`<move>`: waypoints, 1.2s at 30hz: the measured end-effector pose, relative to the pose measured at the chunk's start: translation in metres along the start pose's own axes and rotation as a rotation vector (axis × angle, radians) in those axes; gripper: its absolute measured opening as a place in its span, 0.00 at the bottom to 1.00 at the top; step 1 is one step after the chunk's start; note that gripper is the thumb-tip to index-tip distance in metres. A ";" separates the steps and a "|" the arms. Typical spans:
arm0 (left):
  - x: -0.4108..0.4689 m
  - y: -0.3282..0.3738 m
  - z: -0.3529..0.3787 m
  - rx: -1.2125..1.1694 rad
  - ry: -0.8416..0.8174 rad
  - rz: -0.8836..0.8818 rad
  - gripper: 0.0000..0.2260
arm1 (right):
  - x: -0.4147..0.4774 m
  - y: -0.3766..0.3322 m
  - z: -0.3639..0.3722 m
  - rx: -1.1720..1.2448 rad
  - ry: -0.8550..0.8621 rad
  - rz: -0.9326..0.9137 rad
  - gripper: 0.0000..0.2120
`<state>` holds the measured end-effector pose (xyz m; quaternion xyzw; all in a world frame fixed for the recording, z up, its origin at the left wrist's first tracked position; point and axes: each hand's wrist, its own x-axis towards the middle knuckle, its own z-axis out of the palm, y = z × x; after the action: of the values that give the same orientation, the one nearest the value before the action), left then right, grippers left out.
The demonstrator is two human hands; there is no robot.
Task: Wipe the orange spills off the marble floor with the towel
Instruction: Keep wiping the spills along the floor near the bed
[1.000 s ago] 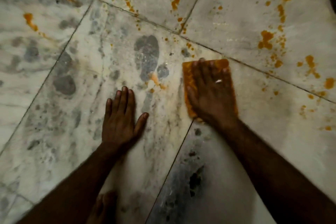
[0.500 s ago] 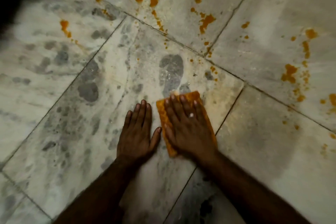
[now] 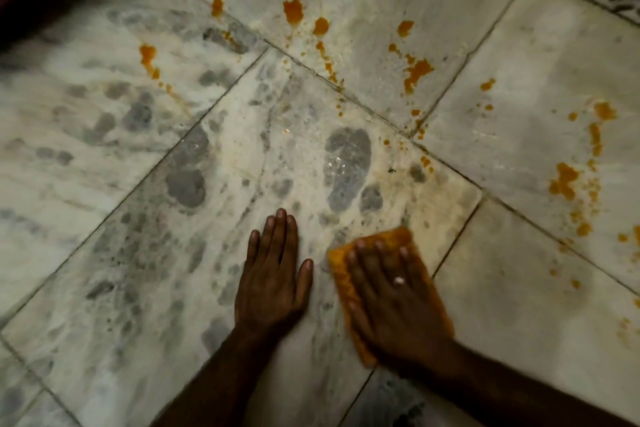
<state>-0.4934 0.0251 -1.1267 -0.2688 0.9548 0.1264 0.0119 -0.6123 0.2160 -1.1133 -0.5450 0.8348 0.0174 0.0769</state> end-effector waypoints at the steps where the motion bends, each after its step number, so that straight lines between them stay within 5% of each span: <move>1: 0.000 0.000 0.001 0.003 0.012 -0.004 0.29 | 0.021 -0.009 0.001 0.024 0.027 -0.046 0.30; 7: 0.002 0.002 0.001 0.021 0.031 -0.033 0.28 | 0.145 0.025 -0.020 0.022 0.061 0.124 0.32; 12: 0.002 0.004 0.002 0.011 0.003 -0.051 0.29 | 0.110 0.085 -0.024 0.009 0.021 0.459 0.33; 15: 0.002 0.005 0.001 0.012 0.009 -0.058 0.28 | 0.079 0.064 -0.019 0.038 -0.006 0.665 0.34; 17: 0.002 0.005 0.000 0.013 0.010 -0.056 0.28 | 0.072 0.030 -0.019 0.031 0.001 0.618 0.34; 21: 0.001 0.005 0.001 0.004 0.020 -0.044 0.27 | 0.107 -0.024 -0.016 0.044 0.044 0.212 0.32; 24: 0.002 0.003 -0.001 0.009 0.019 -0.034 0.27 | 0.161 -0.007 -0.025 0.039 0.037 0.162 0.32; 31: 0.002 0.005 -0.003 -0.013 0.033 -0.037 0.28 | 0.140 0.074 -0.031 0.050 -0.041 0.632 0.33; 34: 0.001 0.002 -0.005 -0.016 0.037 -0.044 0.29 | 0.099 0.039 -0.027 0.071 -0.026 0.851 0.33; 36: 0.001 0.006 -0.006 -0.007 0.046 -0.059 0.29 | 0.083 -0.001 -0.024 0.037 -0.027 0.830 0.32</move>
<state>-0.4969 0.0280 -1.1194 -0.2997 0.9461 0.1230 -0.0073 -0.6465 0.1376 -1.1015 -0.1605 0.9827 0.0388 0.0840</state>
